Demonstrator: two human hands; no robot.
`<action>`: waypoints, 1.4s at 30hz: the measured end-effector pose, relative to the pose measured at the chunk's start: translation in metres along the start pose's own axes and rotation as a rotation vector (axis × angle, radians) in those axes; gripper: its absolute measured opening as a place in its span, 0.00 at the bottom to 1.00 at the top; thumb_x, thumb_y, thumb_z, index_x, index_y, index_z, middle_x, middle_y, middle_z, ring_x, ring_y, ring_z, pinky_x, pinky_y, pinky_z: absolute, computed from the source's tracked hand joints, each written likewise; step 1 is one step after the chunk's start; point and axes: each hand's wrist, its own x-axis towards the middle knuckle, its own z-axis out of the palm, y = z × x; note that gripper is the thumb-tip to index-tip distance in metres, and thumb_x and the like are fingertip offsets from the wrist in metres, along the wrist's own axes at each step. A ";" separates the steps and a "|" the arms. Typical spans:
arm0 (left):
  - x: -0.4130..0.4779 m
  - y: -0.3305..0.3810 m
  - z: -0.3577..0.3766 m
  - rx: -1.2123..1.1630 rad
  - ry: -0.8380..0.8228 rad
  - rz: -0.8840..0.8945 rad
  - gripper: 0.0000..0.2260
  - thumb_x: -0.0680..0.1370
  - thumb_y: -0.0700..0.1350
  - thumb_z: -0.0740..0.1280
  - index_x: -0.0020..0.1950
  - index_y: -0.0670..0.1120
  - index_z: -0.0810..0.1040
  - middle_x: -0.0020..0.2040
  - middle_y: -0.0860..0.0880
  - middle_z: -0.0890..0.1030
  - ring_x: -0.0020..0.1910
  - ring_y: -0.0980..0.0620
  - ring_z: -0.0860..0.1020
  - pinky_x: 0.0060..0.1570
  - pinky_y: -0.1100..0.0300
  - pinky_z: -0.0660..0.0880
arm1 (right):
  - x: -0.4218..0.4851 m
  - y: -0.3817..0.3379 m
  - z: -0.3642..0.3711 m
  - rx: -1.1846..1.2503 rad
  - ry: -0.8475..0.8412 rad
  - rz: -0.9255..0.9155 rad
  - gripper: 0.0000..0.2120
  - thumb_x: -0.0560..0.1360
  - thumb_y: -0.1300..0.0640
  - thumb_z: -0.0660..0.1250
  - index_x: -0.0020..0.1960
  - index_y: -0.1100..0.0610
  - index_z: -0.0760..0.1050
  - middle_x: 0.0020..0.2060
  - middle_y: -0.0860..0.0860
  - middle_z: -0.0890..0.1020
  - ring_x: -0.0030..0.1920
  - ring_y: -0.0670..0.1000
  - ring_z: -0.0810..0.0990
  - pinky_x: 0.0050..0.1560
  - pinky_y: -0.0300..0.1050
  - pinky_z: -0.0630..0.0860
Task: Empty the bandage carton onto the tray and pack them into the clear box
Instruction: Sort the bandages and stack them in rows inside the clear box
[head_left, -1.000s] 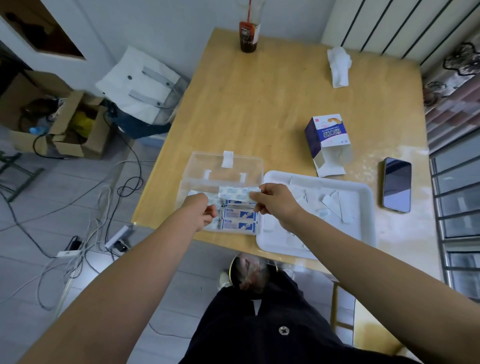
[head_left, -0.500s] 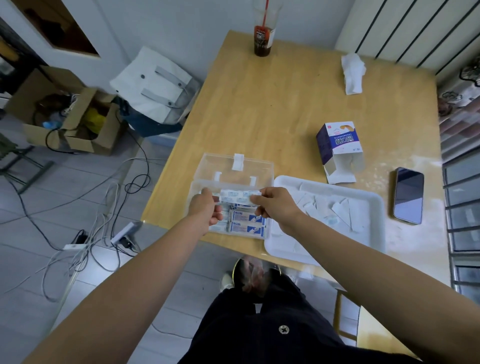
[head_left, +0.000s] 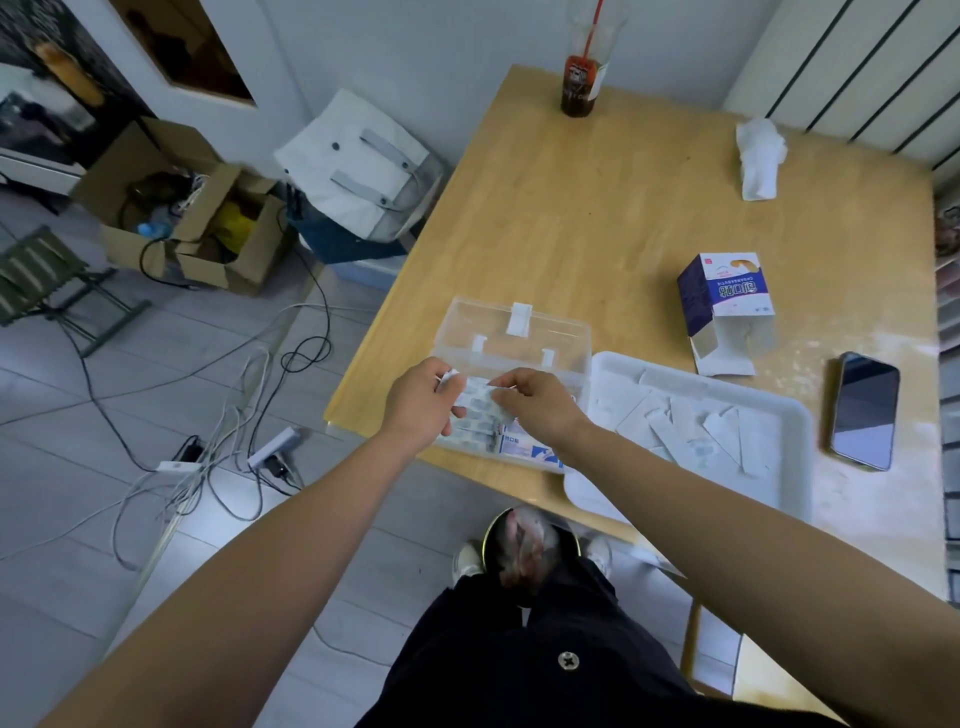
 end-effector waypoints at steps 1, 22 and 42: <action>0.000 -0.002 -0.002 0.005 -0.009 0.002 0.07 0.81 0.47 0.62 0.53 0.44 0.74 0.35 0.46 0.81 0.31 0.48 0.81 0.35 0.57 0.73 | 0.001 0.001 0.001 -0.012 -0.016 -0.013 0.07 0.78 0.59 0.64 0.53 0.56 0.79 0.34 0.49 0.75 0.34 0.49 0.73 0.39 0.41 0.72; 0.015 -0.033 -0.021 0.212 0.168 -0.065 0.07 0.79 0.49 0.62 0.53 0.48 0.76 0.35 0.54 0.73 0.31 0.56 0.71 0.29 0.61 0.65 | 0.027 0.005 0.046 -0.773 -0.116 -0.132 0.13 0.75 0.60 0.63 0.57 0.53 0.81 0.55 0.51 0.82 0.54 0.53 0.80 0.53 0.44 0.75; 0.009 -0.019 -0.018 0.310 0.190 -0.018 0.07 0.78 0.47 0.64 0.55 0.47 0.71 0.32 0.51 0.73 0.32 0.50 0.73 0.36 0.52 0.73 | 0.029 -0.003 0.032 -0.736 -0.144 -0.109 0.16 0.76 0.62 0.57 0.61 0.54 0.75 0.56 0.54 0.78 0.49 0.56 0.79 0.48 0.48 0.77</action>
